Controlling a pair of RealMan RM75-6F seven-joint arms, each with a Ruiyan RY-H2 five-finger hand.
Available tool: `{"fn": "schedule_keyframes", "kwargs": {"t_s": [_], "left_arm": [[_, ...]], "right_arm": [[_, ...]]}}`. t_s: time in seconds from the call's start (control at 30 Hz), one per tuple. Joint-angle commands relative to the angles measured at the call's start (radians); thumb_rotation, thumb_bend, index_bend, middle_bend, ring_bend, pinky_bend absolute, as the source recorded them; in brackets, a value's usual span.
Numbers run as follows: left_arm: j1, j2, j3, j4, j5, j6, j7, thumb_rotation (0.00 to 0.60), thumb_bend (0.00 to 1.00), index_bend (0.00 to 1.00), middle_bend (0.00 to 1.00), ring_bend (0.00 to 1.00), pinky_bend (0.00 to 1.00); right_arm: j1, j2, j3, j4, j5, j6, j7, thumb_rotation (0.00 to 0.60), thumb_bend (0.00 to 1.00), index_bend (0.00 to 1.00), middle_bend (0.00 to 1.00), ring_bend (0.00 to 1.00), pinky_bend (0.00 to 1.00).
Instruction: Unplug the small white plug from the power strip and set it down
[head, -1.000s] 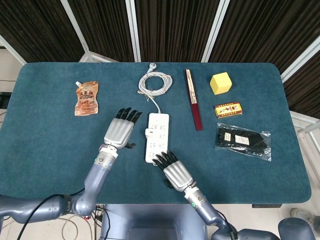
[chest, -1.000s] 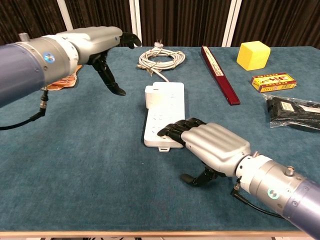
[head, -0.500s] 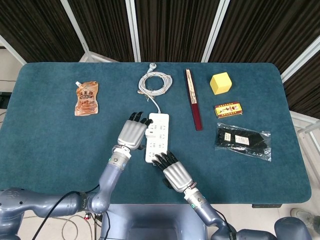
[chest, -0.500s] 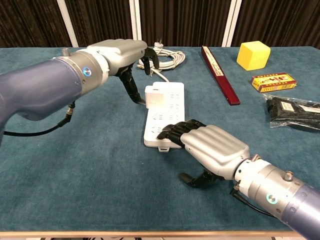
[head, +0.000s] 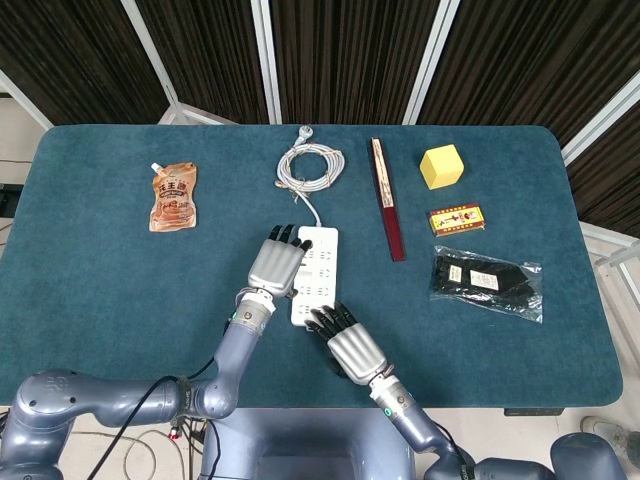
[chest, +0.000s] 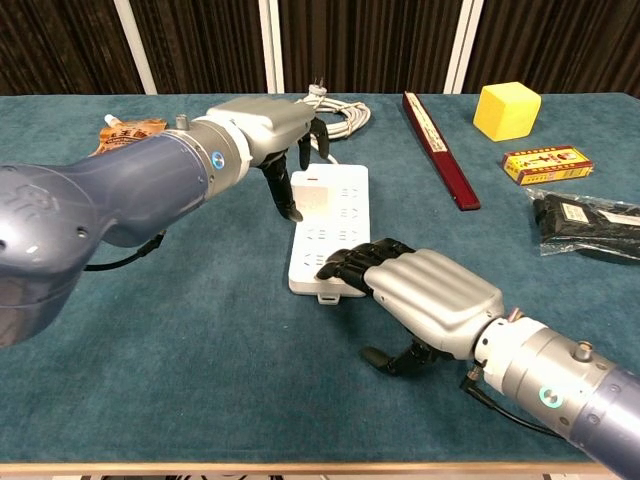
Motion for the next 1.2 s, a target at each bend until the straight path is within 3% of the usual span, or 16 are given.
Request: {"fn": "schedule_keyframes", "kwargs": {"t_s": [0.03,0.37,0.8,0.97,1.2], "left_arm": [[-0.017,-0.022,-0.002,0.031,-0.029,-0.009,0.009,0.600,0.13,0.32,0.35,0.08,0.12],[-0.050,-0.070,0.003,0.108,-0.052,-0.019,0.010,0.600,0.22,0.42,0.45,0.11,0.12],[-0.047,-0.081,0.025,0.152,-0.058,-0.029,0.002,0.600,0.22,0.43,0.46,0.11,0.12],[-0.047,-0.095,0.026,0.175,-0.047,-0.027,-0.014,0.600,0.28,0.50,0.53,0.15,0.12],[-0.045,-0.109,0.028,0.205,-0.015,-0.029,-0.041,0.600,0.30,0.51,0.55,0.15,0.13]], "right_arm": [[0.000,0.003,0.000,0.000,0.003,0.001,0.002,0.600,0.41,0.14,0.18,0.08,0.07],[-0.003,0.013,-0.002,0.009,0.010,0.008,0.019,0.600,0.41,0.14,0.18,0.08,0.07],[0.001,0.007,-0.007,0.025,0.009,0.010,0.029,0.600,0.41,0.14,0.18,0.08,0.07],[0.002,0.005,-0.007,0.031,0.011,0.010,0.031,0.600,0.41,0.14,0.18,0.08,0.07],[0.003,0.003,-0.009,0.037,0.012,0.010,0.034,0.600,0.41,0.14,0.18,0.08,0.07]]}}
